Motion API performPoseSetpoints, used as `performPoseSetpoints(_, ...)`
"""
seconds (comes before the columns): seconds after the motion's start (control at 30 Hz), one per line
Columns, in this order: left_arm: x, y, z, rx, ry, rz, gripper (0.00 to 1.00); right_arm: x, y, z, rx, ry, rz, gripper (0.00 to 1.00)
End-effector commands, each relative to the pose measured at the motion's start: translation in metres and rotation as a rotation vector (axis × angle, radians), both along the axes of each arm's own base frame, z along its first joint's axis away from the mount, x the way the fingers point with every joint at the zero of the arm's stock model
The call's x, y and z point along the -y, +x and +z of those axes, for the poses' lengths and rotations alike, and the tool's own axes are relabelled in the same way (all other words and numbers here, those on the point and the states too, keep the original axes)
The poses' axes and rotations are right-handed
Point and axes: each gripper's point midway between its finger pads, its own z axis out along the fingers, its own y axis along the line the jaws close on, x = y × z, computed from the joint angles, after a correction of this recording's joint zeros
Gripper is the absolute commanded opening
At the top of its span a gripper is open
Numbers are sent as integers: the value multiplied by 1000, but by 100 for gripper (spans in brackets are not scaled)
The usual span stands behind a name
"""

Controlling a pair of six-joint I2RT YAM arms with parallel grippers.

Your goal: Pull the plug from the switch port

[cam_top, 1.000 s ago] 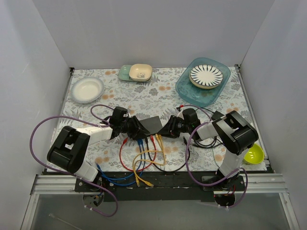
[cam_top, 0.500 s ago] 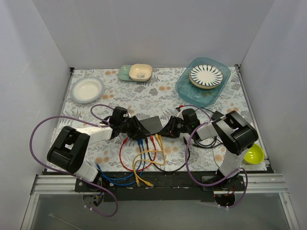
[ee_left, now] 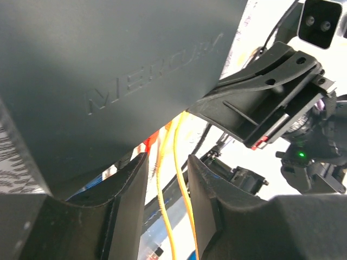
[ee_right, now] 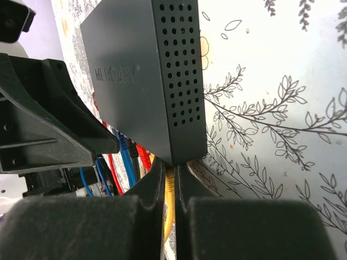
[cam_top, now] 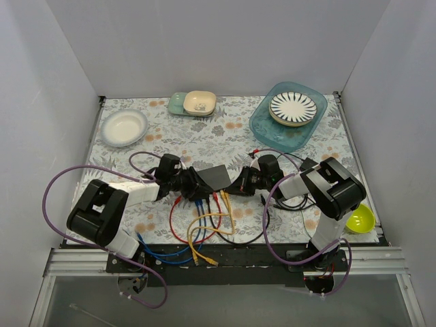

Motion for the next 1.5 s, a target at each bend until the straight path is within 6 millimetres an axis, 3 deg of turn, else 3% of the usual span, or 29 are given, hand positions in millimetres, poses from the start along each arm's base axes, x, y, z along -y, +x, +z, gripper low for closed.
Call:
performPoseSetpoints(0.0, 10, 0, 10, 13, -74, -13, 35, 12, -18, -25, -36, -99, 43, 1)
performPoseSetpoints(0.3, 10, 7, -12, -28, -42, 23, 34, 21, -51, -40, -69, -129, 179, 1)
performPoseSetpoints(0.57, 10, 16, -16, -24, -32, 62, 34, 40, -74, -44, -80, -197, 236, 1)
performPoseSetpoints(0.73, 9, 19, -13, -6, -23, 73, 34, 62, -55, -22, 58, -335, 173, 1)
performPoseSetpoints(0.97, 7, 24, -5, 31, -13, 84, 34, 127, -33, -11, 140, -620, 28, 1)
performPoseSetpoints(1.03, 8, 26, 1, 49, -20, 86, 34, 124, -26, 0, 183, -590, 18, 7)
performPoseSetpoints(1.07, 8, 28, 4, 62, -24, 85, 35, 115, -23, 9, 212, -543, 25, 27)
performPoseSetpoints(1.17, 10, 34, 21, 127, -47, 84, 36, 88, -5, 48, 320, -382, -4, 50)
performPoseSetpoints(1.27, 11, 39, 39, 188, -65, 83, 37, 61, 13, 82, 381, -285, 6, 55)
performPoseSetpoints(1.33, 11, 41, 50, 226, -78, 86, 37, 47, 17, 86, 377, -253, 26, 55)
performPoseSetpoints(1.37, 11, 43, 53, 237, -78, 90, 38, 38, 25, 100, 410, -219, 25, 55)
performPoseSetpoints(1.47, 9, 44, 55, 244, -66, 102, 38, 19, 32, 105, 394, -157, 56, 53)
